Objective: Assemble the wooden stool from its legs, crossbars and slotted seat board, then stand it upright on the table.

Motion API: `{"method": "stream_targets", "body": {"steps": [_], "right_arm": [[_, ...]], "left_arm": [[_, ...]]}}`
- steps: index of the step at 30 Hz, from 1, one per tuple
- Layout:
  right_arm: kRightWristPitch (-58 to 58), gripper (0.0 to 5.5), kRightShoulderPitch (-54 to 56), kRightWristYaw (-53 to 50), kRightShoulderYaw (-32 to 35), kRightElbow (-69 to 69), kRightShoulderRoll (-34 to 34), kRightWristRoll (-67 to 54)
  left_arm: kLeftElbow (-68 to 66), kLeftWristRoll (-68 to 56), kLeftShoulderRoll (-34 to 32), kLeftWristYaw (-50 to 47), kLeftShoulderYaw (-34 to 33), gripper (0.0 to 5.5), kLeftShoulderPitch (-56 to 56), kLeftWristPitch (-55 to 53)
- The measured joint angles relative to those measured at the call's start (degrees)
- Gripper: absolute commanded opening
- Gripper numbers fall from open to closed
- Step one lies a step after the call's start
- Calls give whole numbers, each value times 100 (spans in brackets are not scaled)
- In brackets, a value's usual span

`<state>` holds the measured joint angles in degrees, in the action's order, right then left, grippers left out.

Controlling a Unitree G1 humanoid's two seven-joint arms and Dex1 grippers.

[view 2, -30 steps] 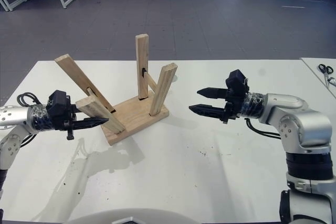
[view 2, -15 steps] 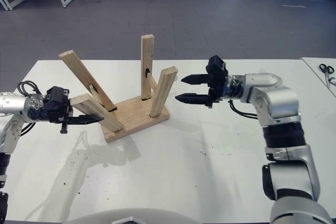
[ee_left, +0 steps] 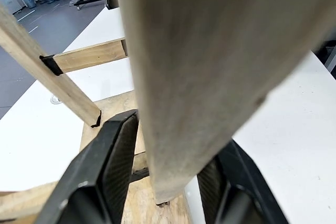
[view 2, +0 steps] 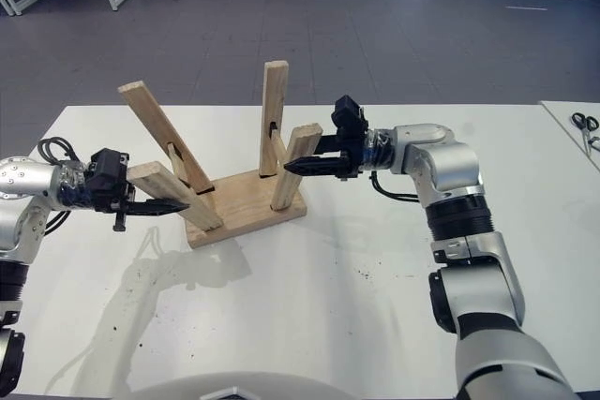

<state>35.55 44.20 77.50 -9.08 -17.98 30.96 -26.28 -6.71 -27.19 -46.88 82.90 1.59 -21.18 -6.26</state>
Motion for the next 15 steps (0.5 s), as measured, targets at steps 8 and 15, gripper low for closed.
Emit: {"method": "stream_targets", "body": {"steps": [8,15], "right_arm": [[1118,160,-973,-2,188,2003,529,-712],[2833,160,-1868,-806,1093,3730,903,-2276]], "left_arm": [[331,-465,139,-27,-162,173,9,-633],[1530,-2286,-354,-55,-540,173,692,-3224]]}}
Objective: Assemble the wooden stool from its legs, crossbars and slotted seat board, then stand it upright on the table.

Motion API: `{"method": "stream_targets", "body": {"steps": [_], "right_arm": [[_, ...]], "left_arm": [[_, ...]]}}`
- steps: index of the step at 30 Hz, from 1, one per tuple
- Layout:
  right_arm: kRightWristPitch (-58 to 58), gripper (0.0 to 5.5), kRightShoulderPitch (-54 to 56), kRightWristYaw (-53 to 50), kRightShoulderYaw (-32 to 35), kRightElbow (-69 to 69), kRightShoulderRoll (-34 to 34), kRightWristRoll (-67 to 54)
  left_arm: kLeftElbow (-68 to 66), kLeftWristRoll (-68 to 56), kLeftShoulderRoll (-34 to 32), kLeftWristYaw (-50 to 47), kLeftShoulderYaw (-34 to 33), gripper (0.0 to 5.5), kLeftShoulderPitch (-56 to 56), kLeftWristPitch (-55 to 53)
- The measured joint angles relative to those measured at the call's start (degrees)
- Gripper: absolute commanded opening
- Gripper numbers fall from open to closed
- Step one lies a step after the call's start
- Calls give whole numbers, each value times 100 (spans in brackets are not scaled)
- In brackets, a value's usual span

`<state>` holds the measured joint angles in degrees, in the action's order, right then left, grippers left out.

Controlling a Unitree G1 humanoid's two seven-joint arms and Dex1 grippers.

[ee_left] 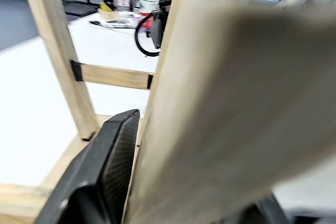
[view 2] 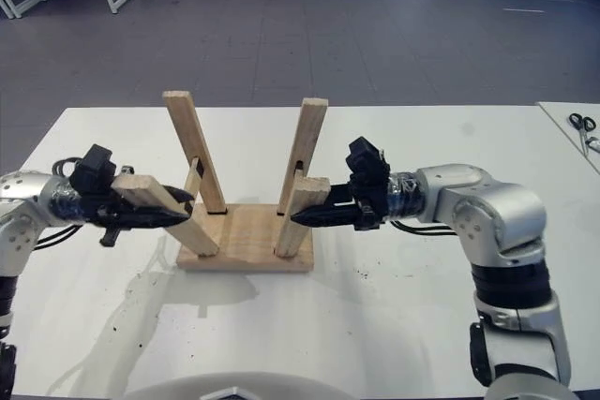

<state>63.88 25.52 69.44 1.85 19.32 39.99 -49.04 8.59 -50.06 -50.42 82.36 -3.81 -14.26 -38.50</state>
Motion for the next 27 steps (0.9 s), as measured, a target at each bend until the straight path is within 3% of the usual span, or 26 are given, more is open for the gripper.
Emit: {"method": "stream_targets", "body": {"steps": [4,6,10,15,20,24,27], "right_arm": [[1097,160,-110,-643,457,-20,255,-2224],[1144,160,-139,-1052,254,-258,600,-3251],[1789,254,319,-1900,-620,-1841,744,-4990],[1614,345,1324,-2008,-886,-3784,14,-3500],[549,349,1954,-1195,-1165,-5073,-116,-1439],[135,349,2041,-420,-1177,-5585,-27,-609],[172,349,1879,-290,-564,-5469,300,-507]], "left_arm": [[536,-1479,-924,142,-394,173,248,-1636],[520,-1946,-1087,164,-432,173,234,-2210],[-846,-2343,-834,-228,-87,248,-584,-3671],[-3062,-1073,438,-1294,237,324,-2021,-3198],[-3932,-262,520,-1117,248,345,-2238,-2632],[-4305,-11,495,-1024,-44,345,-2238,-2378],[-4572,83,334,-1025,-668,345,-2166,-2019]]}}
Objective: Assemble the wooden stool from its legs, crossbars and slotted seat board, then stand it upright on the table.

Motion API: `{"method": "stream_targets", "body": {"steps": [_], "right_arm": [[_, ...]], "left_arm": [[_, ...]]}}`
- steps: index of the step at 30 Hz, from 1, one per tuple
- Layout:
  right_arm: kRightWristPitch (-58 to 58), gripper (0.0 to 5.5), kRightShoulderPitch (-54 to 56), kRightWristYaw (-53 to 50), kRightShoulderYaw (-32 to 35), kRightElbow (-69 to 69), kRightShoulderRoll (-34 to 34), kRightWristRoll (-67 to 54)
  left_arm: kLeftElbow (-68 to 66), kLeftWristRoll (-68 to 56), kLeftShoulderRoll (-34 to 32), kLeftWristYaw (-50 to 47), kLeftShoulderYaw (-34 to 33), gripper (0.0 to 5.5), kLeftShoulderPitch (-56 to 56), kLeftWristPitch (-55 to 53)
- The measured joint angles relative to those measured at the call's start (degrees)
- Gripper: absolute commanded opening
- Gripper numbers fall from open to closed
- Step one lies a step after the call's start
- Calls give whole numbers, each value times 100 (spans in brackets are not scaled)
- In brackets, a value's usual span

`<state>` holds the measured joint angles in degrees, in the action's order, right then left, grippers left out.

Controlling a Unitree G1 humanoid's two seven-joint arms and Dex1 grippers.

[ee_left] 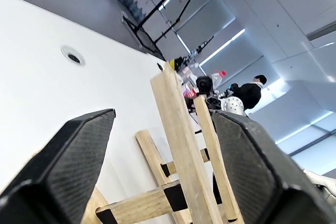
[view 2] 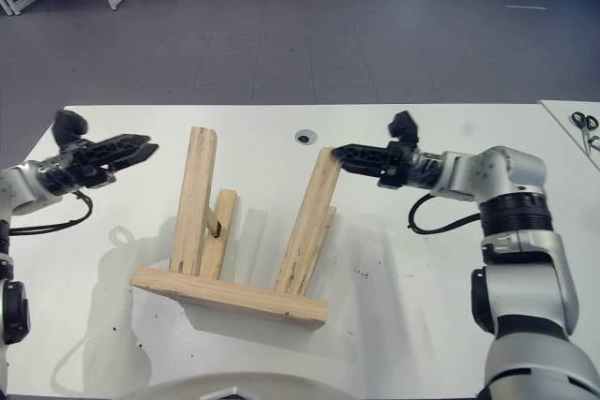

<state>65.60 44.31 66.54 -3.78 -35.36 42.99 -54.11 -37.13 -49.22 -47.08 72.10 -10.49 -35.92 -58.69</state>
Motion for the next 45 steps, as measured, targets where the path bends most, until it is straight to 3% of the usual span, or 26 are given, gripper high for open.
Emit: {"method": "stream_targets", "body": {"steps": [3,5,7,10,12,15,16,22,29,33,36,42,45], "right_arm": [[261,349,-435,-206,775,734,111,-240],[506,349,-965,-458,1392,1479,147,-534],[532,349,-1715,-459,1564,2375,412,-564],[-222,349,-3701,-124,1172,3992,1300,364],[-909,380,-4755,-50,919,4782,1700,1088],[-1853,448,-5843,-89,681,5934,1959,1967],[-2295,448,-6153,-167,540,6540,2072,2369],[-2546,448,-6110,-626,69,7841,1863,2642],[-2395,448,-5567,-1223,-672,8269,1332,2703],[-2336,367,-5408,-1516,-880,8293,1069,2713],[-2339,316,-5295,-1565,-900,8163,1007,2745],[-2489,181,-4960,-1101,-903,7688,1168,2734],[-2688,156,-4526,-808,-926,7318,1147,2736]], "left_arm": [[457,-235,-153,-5,-667,345,658,-76],[1557,-361,-175,45,-1001,345,1791,-102],[2568,-264,-174,185,-1070,345,2759,293],[3701,645,-173,579,-1038,379,4150,2006],[4035,1265,-173,874,-987,409,4733,3275],[4200,2098,-182,1425,-882,414,5199,5193],[4244,2439,-214,1726,-704,414,5307,6085],[4430,2611,-76,1704,-80,414,5356,6832],[4167,2921,-68,1371,206,414,5078,7040],[4138,2936,29,1184,510,414,4574,7049],[4691,2818,279,877,903,370,4467,6594],[5013,2586,-35,1030,1093,248,4765,6146],[4970,2579,-54,987,1137,204,4727,6112]]}}
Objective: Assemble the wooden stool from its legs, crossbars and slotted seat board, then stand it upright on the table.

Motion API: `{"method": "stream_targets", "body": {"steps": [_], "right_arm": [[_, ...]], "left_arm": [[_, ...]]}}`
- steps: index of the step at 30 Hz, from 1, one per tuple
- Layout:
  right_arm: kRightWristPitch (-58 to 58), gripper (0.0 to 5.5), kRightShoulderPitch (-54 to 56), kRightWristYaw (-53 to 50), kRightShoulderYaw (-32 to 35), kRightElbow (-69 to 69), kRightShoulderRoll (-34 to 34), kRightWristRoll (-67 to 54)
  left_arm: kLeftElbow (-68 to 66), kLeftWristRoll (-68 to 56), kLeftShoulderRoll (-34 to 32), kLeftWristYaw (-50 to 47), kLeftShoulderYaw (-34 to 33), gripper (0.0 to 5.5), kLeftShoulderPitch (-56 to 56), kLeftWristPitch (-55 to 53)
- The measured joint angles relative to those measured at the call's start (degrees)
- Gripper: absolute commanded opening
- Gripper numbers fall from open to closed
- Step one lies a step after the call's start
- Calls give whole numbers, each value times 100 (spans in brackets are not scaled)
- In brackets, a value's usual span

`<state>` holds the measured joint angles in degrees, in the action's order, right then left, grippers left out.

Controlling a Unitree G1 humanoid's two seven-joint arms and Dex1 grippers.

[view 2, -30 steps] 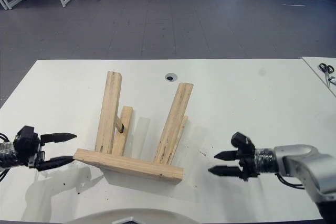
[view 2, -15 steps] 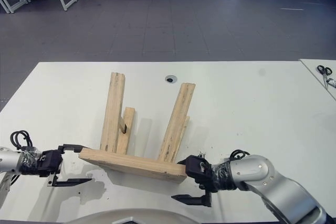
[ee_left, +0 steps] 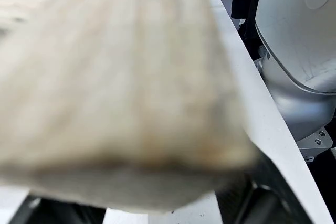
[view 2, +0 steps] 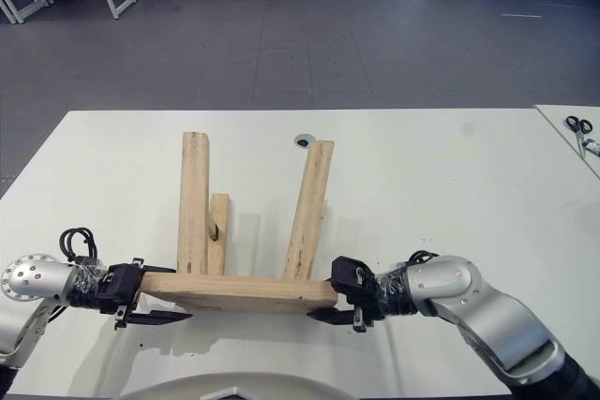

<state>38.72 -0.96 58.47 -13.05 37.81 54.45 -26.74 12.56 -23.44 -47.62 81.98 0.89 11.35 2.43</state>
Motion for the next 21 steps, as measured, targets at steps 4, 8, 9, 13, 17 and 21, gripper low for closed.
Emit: {"method": "stream_targets", "body": {"steps": [4,8,9,13,17,21], "right_arm": [[-121,154,248,102,-158,-253,-178,65],[105,154,436,50,-74,-419,-380,-30],[217,154,475,48,-39,-413,-390,-61],[557,154,591,41,-21,-382,-378,-91],[1233,154,805,182,190,-92,-149,-797],[1584,154,1453,115,426,-456,271,-2548]], "left_arm": [[1,-24,89,-187,63,141,-99,-76],[115,-124,99,-399,-4,132,-162,-509],[265,-201,58,-452,-41,132,-192,-855],[1049,-317,-181,-742,-186,132,-255,-2078],[1897,-1210,-990,-865,-616,132,-253,-3252],[1609,-2887,-1829,-981,-819,132,-563,-3939]]}}
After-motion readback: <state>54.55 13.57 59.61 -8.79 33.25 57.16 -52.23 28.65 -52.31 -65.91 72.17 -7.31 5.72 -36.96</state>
